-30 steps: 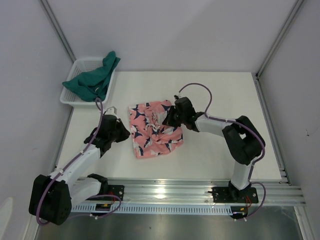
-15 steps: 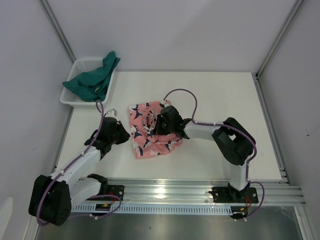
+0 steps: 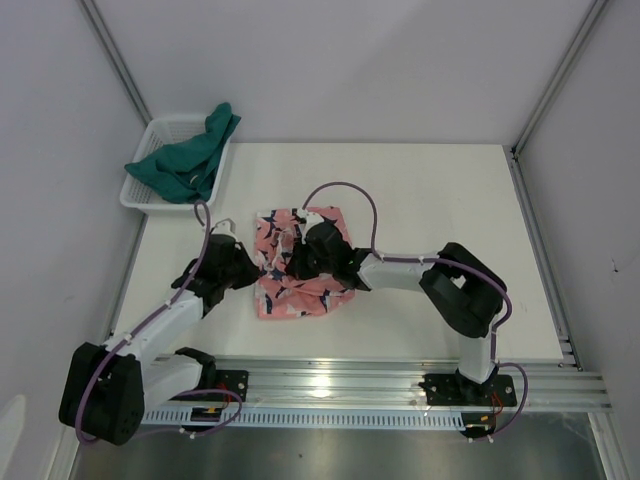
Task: Fold and stack the shorts
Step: Fold the shorts
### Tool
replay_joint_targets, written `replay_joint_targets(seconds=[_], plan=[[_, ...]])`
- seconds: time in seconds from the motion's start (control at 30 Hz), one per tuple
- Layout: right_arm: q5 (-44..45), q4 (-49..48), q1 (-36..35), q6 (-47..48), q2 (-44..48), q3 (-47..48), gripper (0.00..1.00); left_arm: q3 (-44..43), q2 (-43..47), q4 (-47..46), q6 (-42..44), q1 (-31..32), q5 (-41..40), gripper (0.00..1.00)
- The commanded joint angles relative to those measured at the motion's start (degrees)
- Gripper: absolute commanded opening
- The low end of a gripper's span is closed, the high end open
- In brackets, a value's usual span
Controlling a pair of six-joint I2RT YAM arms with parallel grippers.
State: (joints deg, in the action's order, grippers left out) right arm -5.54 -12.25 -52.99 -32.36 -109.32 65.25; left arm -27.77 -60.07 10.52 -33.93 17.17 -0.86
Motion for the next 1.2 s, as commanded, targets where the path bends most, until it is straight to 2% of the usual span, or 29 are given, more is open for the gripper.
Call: replay_joint_targets(seconds=[0.0, 0.13, 0.23, 0.4, 0.53, 0.7, 0.77, 0.93, 1.17], plan=[[-4.1, -5.7, 2.2, -0.6, 1.5, -2.0, 0.0, -4.1, -0.9, -3.2, 0.1, -0.3, 2.4, 0.18], [-15.6, -12.4, 5.9, -8.1, 0.0, -4.2, 0.0, -9.7, -2.8, -3.8, -0.5, -0.3, 5.0, 0.18], [-20.0, -17.9, 6.9, -11.9, -3.0, -6.0, 0.0, -14.1, -6.5, -4.8, -1.0, -0.3, 7.9, 0.18], [-22.7, -26.0, 6.5, -17.7, -7.5, -7.9, 0.01, -18.8, -14.3, -9.7, -2.0, -0.1, 13.5, 0.18], [-21.3, -25.0, 4.8, -16.7, -8.5, -7.7, 0.01, -22.8, -21.6, -10.2, -2.3, 1.0, 17.1, 0.18], [-19.5, -24.0, 3.9, -16.2, -9.4, -8.2, 0.01, -22.7, -26.8, -14.6, -3.4, 2.8, 18.8, 0.18], [-17.0, -20.7, 3.4, -14.2, -8.9, -7.9, 0.01, -21.6, -27.8, -15.9, -3.9, 3.1, 19.6, 0.18], [-14.1, -15.7, 3.7, -11.9, -7.6, -6.5, 0.01, -18.6, -25.4, -17.2, -4.4, 3.3, 19.7, 0.17], [-15.4, -14.9, 6.1, -11.7, -3.5, -6.6, 0.02, -16.4, -20.3, -13.9, -3.8, 3.3, 18.5, 0.18]])
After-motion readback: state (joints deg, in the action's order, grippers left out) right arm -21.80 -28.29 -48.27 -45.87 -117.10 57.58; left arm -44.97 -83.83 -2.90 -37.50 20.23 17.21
